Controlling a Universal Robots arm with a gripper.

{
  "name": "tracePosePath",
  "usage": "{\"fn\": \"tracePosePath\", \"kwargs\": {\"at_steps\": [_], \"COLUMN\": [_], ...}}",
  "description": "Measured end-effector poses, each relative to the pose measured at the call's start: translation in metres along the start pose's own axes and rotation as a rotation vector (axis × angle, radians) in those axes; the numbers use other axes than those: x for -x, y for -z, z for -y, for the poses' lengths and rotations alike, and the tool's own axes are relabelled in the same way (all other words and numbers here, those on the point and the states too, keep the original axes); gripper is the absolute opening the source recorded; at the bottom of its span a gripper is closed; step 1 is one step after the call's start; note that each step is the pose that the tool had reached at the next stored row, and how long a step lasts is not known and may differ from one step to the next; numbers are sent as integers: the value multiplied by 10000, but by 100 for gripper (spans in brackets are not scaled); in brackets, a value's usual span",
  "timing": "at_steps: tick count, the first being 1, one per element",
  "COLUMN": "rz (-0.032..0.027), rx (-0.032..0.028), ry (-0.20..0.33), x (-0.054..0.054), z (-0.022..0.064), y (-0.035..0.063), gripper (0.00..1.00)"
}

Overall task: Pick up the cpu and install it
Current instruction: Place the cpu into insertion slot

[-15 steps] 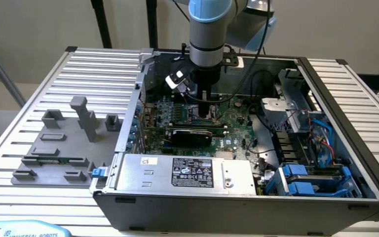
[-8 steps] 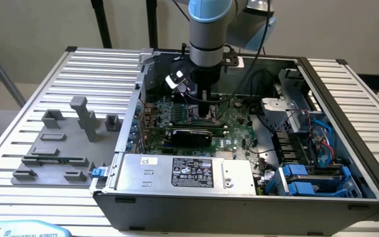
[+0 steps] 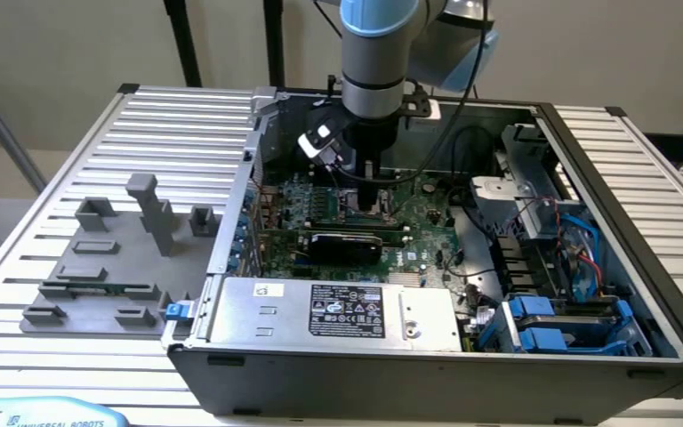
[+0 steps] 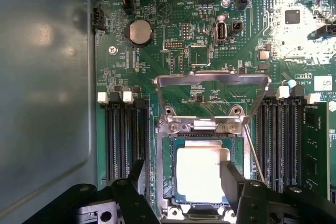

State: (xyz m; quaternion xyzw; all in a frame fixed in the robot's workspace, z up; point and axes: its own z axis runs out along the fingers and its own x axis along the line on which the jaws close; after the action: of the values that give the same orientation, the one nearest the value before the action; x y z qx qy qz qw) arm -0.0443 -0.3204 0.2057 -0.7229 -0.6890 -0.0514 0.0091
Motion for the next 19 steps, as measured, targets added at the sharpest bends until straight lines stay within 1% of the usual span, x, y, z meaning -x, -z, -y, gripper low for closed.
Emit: {"fn": "tracePosePath", "kwargs": {"at_steps": [14,19], "rz": [2,3], "rx": [-1,0], "ry": [-1,0], "x": [41,44], "z": [0,1], "y": [-28,-54], "gripper": [69,69]}}
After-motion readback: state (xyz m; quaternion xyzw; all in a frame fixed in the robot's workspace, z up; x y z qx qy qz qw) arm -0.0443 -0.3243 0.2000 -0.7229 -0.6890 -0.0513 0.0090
